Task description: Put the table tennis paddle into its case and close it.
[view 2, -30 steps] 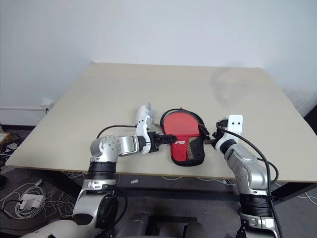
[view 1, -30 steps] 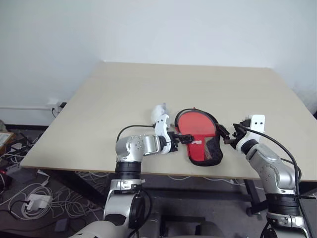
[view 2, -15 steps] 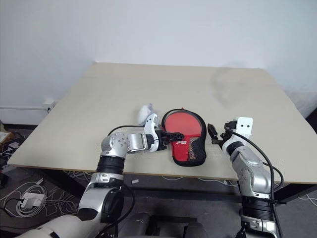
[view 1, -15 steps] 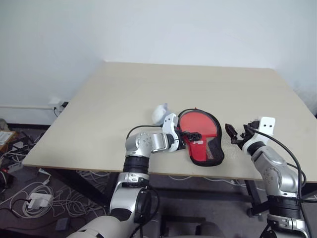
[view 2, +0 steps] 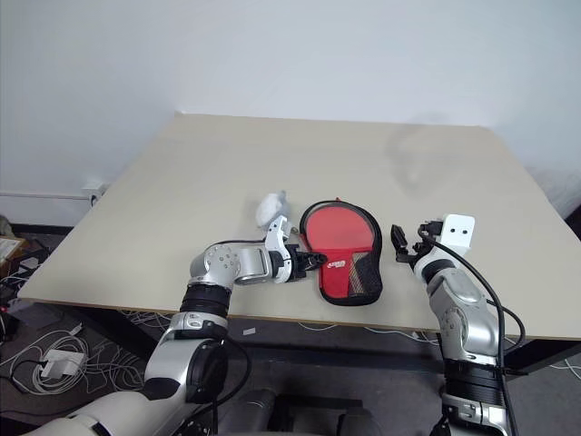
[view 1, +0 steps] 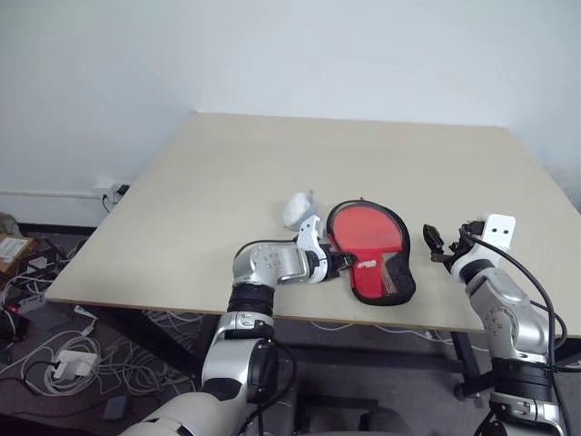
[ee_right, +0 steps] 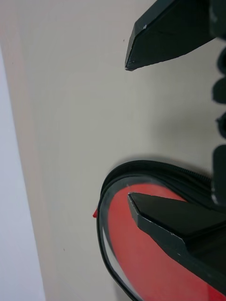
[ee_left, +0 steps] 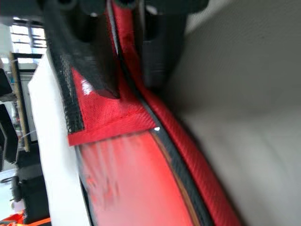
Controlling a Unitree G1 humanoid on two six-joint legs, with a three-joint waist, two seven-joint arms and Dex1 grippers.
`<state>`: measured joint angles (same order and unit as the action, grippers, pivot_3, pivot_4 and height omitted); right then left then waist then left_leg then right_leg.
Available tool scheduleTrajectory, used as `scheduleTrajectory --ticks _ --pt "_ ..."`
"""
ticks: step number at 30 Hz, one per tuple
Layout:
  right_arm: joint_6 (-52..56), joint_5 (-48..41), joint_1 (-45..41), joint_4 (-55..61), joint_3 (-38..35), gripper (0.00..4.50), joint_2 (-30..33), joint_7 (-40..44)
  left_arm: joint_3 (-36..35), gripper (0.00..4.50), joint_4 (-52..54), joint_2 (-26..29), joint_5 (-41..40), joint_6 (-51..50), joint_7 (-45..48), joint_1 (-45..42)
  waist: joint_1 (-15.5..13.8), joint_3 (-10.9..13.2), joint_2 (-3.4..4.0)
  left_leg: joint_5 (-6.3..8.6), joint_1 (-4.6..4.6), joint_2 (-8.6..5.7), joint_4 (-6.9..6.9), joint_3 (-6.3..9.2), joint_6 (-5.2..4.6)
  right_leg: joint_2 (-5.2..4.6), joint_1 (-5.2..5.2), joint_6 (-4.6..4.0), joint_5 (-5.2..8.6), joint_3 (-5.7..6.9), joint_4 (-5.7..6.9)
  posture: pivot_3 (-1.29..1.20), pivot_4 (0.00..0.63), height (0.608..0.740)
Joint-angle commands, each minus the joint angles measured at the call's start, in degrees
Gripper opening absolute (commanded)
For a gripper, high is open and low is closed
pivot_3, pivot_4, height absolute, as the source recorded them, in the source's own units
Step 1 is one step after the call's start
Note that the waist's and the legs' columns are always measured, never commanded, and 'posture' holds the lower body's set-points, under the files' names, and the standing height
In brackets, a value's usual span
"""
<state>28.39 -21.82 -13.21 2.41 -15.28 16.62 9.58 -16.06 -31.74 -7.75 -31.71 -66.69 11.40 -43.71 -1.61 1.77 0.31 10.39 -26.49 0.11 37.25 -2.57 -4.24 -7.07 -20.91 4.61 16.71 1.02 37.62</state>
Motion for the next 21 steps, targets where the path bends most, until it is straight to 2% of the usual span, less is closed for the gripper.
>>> scheduleTrajectory --ticks 1,10,19,21 --pt "-1.87 -0.03 -1.19 1.01 -1.39 4.5 -0.27 -0.47 0.48 0.1 -1.69 -3.74 -1.45 -0.28 0.62 -2.48 -0.01 0.0 0.0 0.0 0.0 0.0 0.01 0.0 0.0 0.0 0.0 0.0 0.0 0.0 0.0 0.0 0.0 0.715" --pt "-1.39 -4.04 -1.7 4.45 -2.97 4.5 -1.37 0.88 -1.04 0.1 -1.53 -3.54 -4.05 -4.15 1.27 -2.79 -0.04 0.0 0.0 0.0 -0.01 -0.02 0.0 0.0 0.0 -0.01 0.0 0.0 0.0 0.0 0.0 0.0 0.0 0.715" --pt "0.24 -6.19 -2.61 6.88 -3.53 4.5 -0.37 1.01 -2.93 0.1 11.08 -3.39 -7.24 -23.39 -3.49 0.62 0.91 0.01 -0.01 0.0 -0.03 0.02 -0.04 -0.01 0.01 0.01 0.0 0.0 0.0 -0.04 0.03 0.0 0.0 0.715" --pt "0.31 -6.06 -2.53 7.02 -3.49 4.5 -0.38 0.91 -1.49 0.1 12.77 -2.88 -8.6 -25.72 -4.29 2.05 1.11 0.01 0.0 -0.01 -0.03 0.03 -0.07 -0.01 0.02 0.01 0.01 0.0 0.0 -0.06 0.03 0.0 0.0 0.715"
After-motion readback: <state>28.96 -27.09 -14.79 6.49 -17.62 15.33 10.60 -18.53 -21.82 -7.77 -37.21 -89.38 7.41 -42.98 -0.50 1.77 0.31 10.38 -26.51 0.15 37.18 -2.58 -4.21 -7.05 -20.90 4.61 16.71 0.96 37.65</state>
